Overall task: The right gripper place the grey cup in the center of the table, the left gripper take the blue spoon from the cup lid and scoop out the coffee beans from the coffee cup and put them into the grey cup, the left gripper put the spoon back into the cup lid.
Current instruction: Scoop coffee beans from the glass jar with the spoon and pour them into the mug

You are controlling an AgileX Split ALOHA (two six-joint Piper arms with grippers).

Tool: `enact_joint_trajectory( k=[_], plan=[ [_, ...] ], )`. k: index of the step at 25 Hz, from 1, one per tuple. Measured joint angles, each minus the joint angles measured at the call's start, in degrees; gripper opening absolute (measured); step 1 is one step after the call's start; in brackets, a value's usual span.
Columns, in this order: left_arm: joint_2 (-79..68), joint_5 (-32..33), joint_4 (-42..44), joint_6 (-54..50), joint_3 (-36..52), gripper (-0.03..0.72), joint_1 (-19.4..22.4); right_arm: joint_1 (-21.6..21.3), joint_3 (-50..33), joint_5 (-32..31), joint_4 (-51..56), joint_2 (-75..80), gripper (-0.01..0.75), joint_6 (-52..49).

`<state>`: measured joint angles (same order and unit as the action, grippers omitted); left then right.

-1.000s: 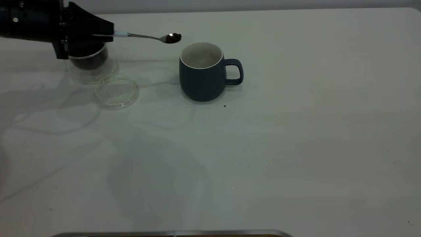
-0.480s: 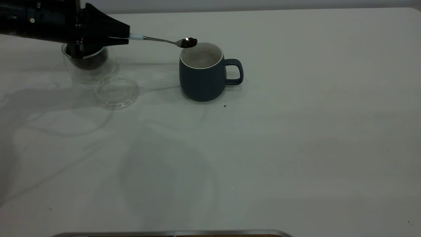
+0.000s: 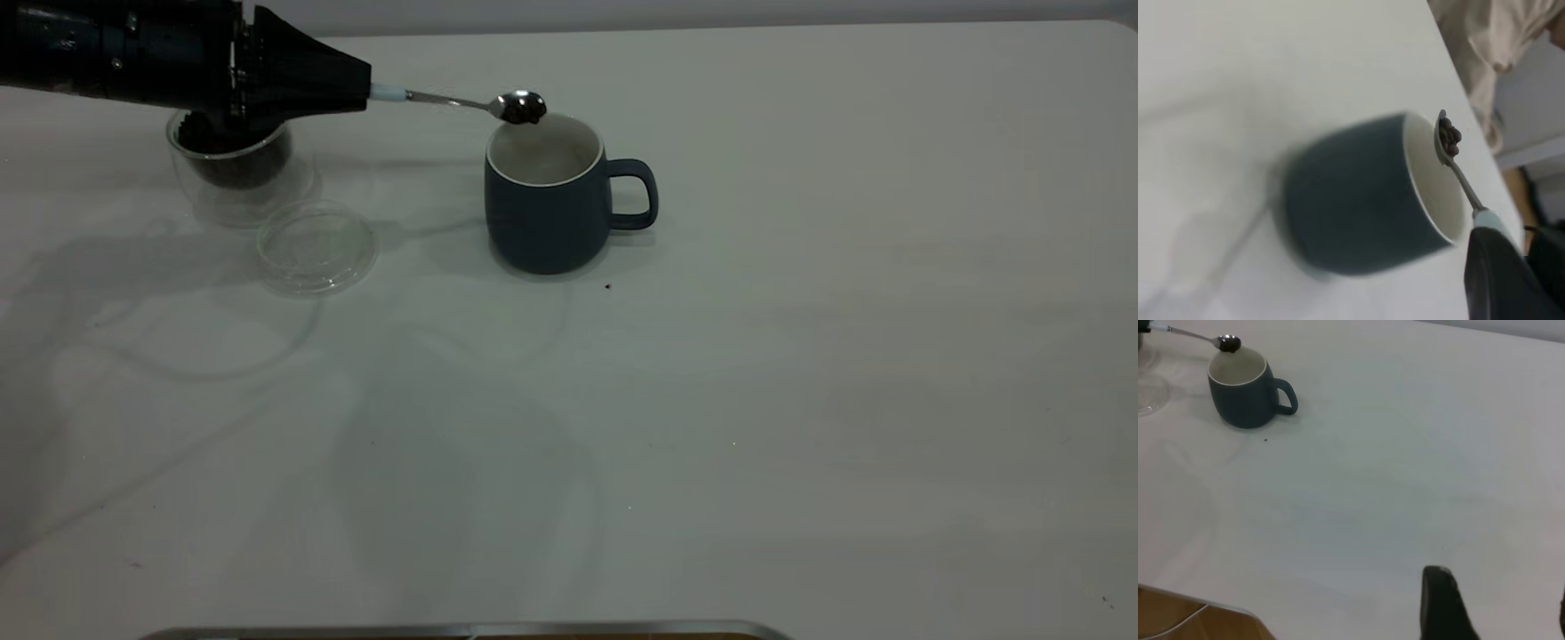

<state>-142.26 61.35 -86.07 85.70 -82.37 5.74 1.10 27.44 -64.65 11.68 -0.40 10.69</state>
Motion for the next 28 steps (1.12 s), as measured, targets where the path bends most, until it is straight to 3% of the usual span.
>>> enact_joint_trajectory(
  k=[4, 28],
  plan=[
    [0.00, -0.56, -1.26, 6.36, 0.00, 0.130, 0.00, 0.00, 0.00, 0.00, 0.00, 0.00, 0.451, 0.00],
    [0.00, 2.03, 1.90, 17.07, 0.00, 0.130, 0.00, 0.00, 0.00, 0.00, 0.04, 0.00, 0.451, 0.00]
  ],
)
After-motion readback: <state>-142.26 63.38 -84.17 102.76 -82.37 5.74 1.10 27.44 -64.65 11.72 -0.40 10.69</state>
